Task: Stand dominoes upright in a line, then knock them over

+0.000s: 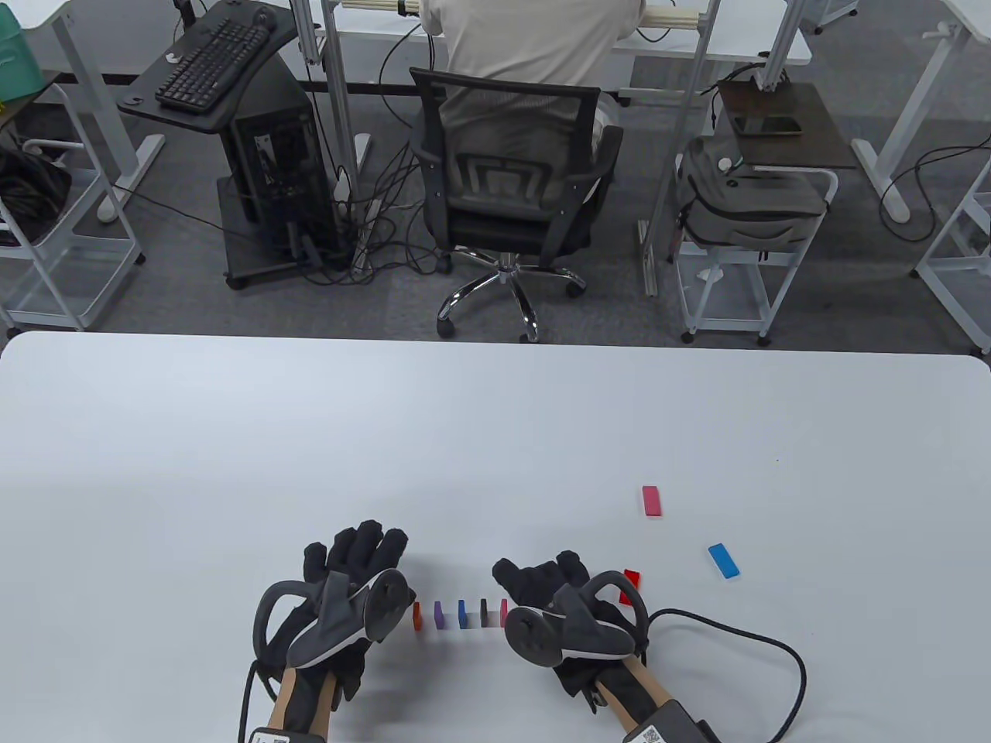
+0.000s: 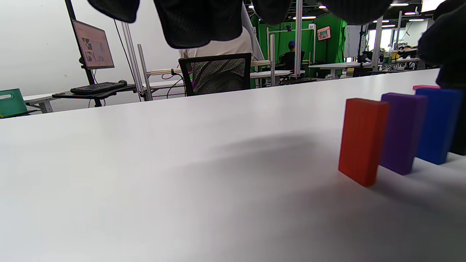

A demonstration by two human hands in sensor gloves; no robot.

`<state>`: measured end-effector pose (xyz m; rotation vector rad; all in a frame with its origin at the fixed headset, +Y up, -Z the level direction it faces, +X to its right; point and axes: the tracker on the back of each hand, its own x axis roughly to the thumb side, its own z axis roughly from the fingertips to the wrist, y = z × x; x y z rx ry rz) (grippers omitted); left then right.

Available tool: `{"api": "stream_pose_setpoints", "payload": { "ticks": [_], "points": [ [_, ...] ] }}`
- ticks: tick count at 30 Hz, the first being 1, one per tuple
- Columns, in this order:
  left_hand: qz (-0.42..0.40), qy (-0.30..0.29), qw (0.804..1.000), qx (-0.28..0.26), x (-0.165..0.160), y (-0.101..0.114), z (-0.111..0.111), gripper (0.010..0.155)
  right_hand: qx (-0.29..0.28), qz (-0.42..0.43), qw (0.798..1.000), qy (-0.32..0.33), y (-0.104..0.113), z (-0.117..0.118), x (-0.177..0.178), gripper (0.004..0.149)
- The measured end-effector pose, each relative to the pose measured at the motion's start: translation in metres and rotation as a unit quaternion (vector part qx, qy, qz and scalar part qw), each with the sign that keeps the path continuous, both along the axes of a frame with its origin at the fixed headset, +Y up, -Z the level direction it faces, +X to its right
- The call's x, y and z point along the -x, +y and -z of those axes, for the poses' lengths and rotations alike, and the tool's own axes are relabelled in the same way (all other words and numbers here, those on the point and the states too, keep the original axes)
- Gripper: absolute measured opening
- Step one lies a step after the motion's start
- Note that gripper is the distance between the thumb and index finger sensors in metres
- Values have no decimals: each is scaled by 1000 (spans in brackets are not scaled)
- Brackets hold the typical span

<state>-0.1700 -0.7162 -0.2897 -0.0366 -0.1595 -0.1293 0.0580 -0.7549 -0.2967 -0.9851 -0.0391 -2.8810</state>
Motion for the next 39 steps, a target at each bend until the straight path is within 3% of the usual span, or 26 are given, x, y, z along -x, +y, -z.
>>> {"api": "stream_pose_setpoints", "payload": {
  "ticks": [26, 33, 39],
  "points": [
    [11, -1, 1000, 7, -1, -1, 0, 74, 11, -20, 1000, -1, 4, -2, -1, 74],
    [11, 0, 1000, 4, -1, -1, 0, 74, 19, 8, 999, -27, 21, 1, -14, 71],
    [17, 0, 1000, 0, -1, 0, 0, 74, 10, 19, 994, -109, 45, 13, -50, 64]
  ]
}}
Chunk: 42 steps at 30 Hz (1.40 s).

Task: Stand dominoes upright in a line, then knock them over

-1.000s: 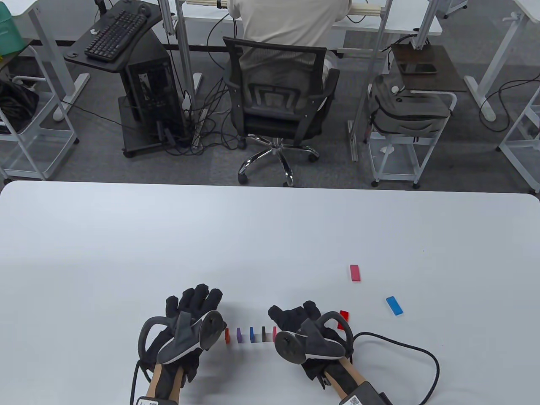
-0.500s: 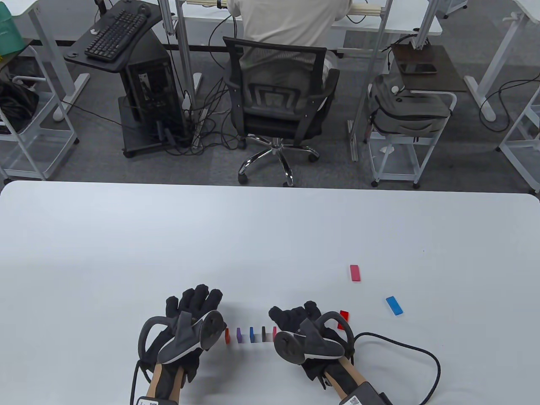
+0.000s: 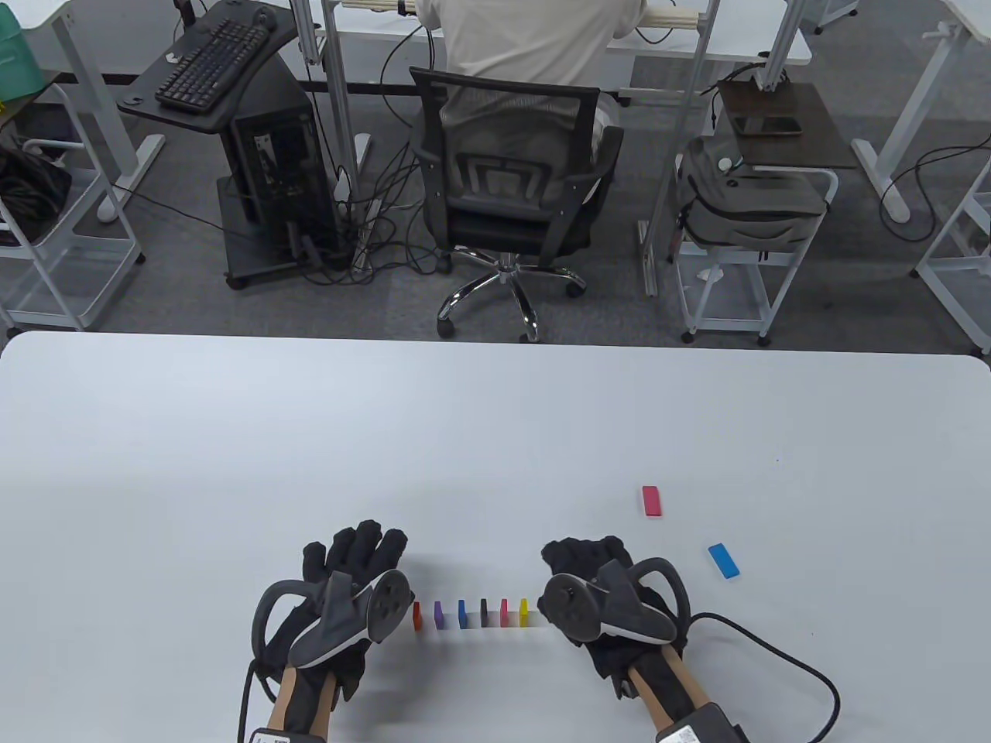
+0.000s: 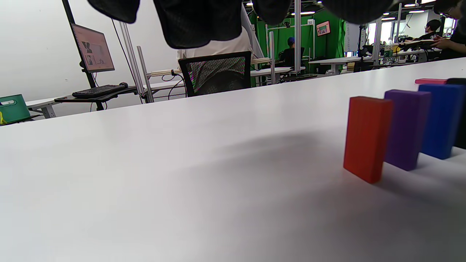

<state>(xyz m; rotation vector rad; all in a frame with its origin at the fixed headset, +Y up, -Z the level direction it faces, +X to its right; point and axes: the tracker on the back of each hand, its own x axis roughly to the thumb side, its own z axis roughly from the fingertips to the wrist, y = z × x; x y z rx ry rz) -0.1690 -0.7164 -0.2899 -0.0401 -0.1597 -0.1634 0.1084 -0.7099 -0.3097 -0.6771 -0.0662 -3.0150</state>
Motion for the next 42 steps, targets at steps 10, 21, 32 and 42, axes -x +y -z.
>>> {"api": "stream_pose_setpoints", "payload": {
  "ticks": [10, 21, 32, 42],
  "points": [
    [-2, 2, 1000, -4, 1, -1, 0, 73, 56, -56, 976, -205, 1, 45, -110, 60],
    [-3, 6, 1000, -1, 3, -1, 1, 74, 141, -84, 932, -324, -36, 81, -165, 62],
    [5, 14, 1000, 3, 6, -2, 2, 74, 165, -135, 916, -340, -57, 98, -158, 63],
    [15, 18, 1000, 14, 7, -7, 4, 74, 161, -174, 912, -336, -63, 102, -145, 56]
  ]
}}
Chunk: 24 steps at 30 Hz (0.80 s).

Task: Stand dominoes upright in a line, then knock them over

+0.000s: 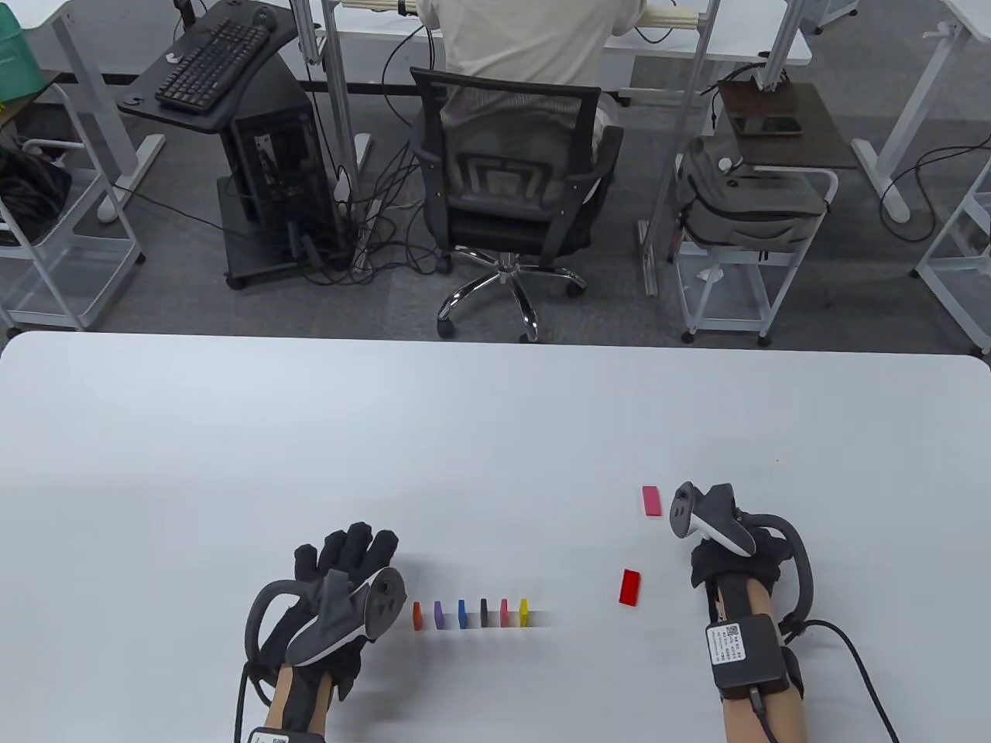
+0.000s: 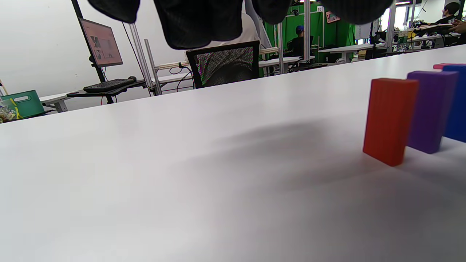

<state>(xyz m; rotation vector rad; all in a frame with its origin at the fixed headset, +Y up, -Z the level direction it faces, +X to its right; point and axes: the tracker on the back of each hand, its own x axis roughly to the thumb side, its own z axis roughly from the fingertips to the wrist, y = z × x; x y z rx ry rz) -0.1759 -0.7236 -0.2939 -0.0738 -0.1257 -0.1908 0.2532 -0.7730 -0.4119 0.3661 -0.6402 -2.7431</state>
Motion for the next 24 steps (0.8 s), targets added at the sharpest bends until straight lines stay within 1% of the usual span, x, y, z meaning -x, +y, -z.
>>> {"api": "stream_pose_setpoints", "payload": {
  "ticks": [8, 11, 13, 14, 16, 17, 19, 20, 24],
  "points": [
    [-4, 0, 1000, -4, 0, 0, 0, 74, -2, -16, 1000, 1, -4, -2, -2, 53],
    [-3, 1, 1000, -5, 1, 0, 1, 74, 0, -3, 1000, 1, -1, -3, -4, 52],
    [-3, 3, 1000, -7, 3, 0, 1, 74, -13, 26, 1000, 6, 5, -6, -4, 54],
    [-6, 4, 1000, -7, 3, 0, 1, 74, -35, 38, 999, 18, 10, -9, -2, 54],
    [-9, 3, 1000, -7, 3, 0, 1, 74, -47, 40, 997, 35, 17, -12, 2, 56],
    [-9, 2, 1000, -7, 3, 0, 1, 74, -52, 43, 997, 45, 20, -15, 5, 55],
    [-6, 0, 1000, -8, 2, 0, 1, 74, -70, 50, 994, 70, 30, -21, 12, 45],
    [-4, -1, 1000, -8, 2, 0, 1, 74, -83, 56, 991, 87, 35, -25, 17, 42],
    [-13, -6, 1000, -10, 1, 0, 0, 74, -109, 76, 981, 143, 53, -45, 40, 44]
  ]
}}
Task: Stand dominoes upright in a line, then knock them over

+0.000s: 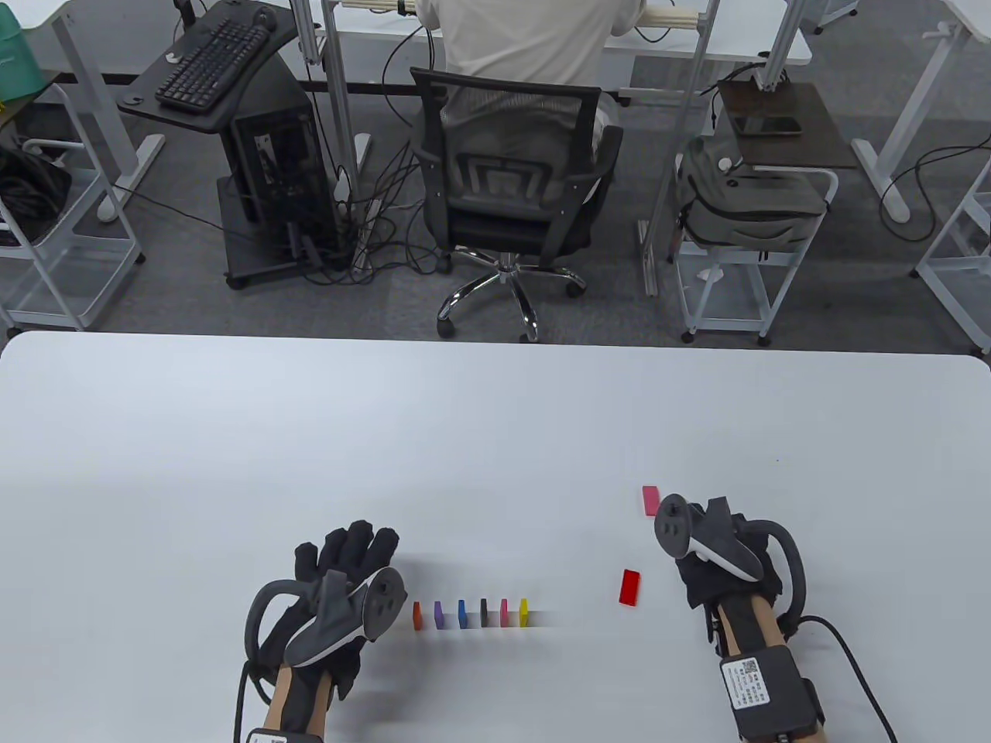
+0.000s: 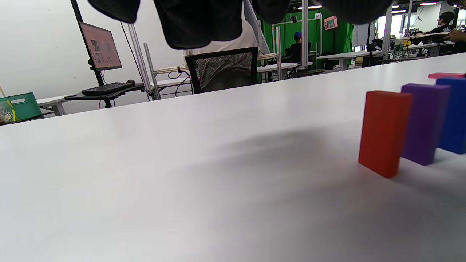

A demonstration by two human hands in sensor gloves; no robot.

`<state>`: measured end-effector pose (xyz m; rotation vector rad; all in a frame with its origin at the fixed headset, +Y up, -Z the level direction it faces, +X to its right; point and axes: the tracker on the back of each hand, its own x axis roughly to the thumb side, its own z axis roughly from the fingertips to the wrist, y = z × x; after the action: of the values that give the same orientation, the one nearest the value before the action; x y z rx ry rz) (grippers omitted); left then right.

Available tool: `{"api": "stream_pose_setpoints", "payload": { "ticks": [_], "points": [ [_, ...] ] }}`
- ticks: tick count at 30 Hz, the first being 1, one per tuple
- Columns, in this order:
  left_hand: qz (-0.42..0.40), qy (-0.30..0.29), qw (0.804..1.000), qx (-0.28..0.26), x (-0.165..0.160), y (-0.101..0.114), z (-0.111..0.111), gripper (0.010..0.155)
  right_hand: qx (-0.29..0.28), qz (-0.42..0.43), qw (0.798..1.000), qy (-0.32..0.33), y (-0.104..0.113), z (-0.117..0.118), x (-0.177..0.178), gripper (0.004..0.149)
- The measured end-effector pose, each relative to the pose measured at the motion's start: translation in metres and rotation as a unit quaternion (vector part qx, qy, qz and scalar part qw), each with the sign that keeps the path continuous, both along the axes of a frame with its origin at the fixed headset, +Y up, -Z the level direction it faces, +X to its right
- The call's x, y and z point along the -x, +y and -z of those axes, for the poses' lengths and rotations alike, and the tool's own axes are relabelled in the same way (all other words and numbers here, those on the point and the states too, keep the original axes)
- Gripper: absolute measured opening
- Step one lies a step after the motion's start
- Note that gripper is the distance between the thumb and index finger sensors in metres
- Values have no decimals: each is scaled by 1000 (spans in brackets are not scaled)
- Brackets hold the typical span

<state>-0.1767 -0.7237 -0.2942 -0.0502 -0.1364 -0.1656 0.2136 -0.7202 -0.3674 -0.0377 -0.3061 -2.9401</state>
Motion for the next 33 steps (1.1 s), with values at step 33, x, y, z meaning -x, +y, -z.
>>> {"api": "stream_pose_setpoints", "payload": {
  "ticks": [33],
  "points": [
    [9, -14, 1000, -8, -10, 1, -3, 74, -52, 13, 950, 306, -11, -70, 134, 69]
  ]
}}
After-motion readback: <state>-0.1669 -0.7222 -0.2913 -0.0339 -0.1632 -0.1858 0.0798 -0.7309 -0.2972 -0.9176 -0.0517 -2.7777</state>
